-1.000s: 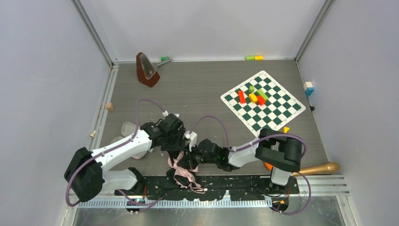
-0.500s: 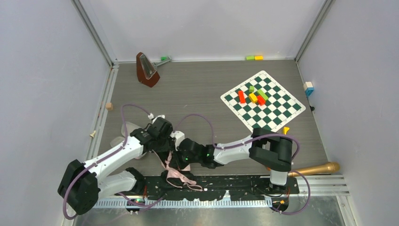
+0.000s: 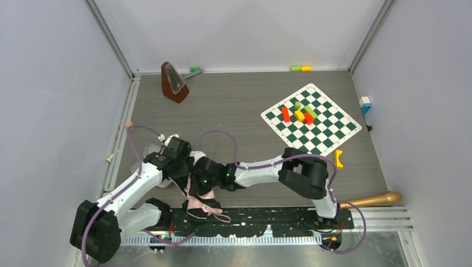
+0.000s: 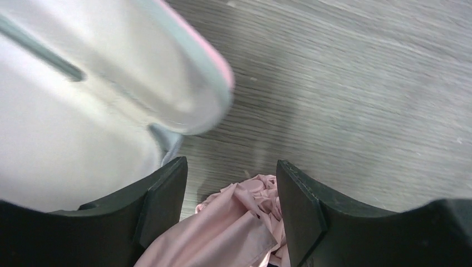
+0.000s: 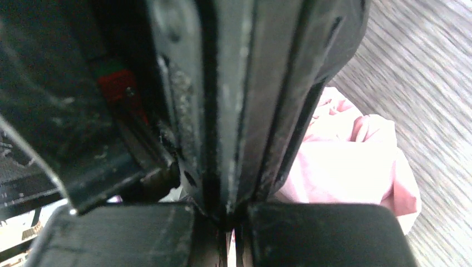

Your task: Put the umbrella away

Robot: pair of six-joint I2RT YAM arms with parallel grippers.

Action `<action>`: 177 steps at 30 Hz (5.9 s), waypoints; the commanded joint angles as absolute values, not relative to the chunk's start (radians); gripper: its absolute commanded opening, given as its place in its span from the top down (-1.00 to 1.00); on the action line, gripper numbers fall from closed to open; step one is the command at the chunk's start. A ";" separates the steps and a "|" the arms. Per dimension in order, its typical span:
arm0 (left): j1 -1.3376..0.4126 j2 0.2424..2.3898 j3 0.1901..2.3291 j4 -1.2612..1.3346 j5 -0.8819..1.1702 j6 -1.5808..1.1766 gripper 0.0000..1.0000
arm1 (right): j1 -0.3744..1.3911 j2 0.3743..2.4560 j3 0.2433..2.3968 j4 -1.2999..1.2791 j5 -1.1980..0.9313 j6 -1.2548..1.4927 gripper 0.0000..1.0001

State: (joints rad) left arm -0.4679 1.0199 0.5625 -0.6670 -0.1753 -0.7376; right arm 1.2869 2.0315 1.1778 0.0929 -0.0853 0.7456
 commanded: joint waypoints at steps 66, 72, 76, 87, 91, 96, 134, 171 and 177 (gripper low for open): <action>-0.419 0.480 0.685 -1.094 -0.155 -0.916 -0.30 | 1.068 1.923 0.719 0.273 0.021 0.653 0.89; -0.424 0.625 0.411 -0.706 0.049 -1.010 -0.30 | 1.023 1.805 0.674 0.264 0.016 0.609 0.89; -0.504 0.754 0.348 -0.490 0.057 -1.028 -0.33 | 0.996 1.768 0.665 0.242 -0.038 0.564 0.89; -0.655 1.260 0.366 -0.183 -0.018 -1.149 1.00 | 0.986 1.561 0.555 0.480 -0.102 0.655 0.89; -0.701 1.303 0.419 -0.242 -0.128 -1.137 1.00 | 0.985 1.443 0.433 0.695 0.008 0.766 0.89; -0.737 1.282 0.560 -0.513 -0.267 -1.075 1.00 | 0.979 1.279 0.423 0.694 0.139 0.668 0.89; -1.144 1.383 0.633 -0.143 -0.069 -0.920 0.34 | 1.037 1.605 0.560 0.221 -0.065 0.592 0.89; -0.433 1.036 0.691 -0.481 0.167 -0.703 -0.44 | 1.022 1.757 0.648 0.132 -0.094 0.367 0.89; -0.419 1.203 0.702 -0.437 0.209 -0.715 -0.45 | 1.021 1.754 0.674 0.118 -0.115 0.337 0.89</action>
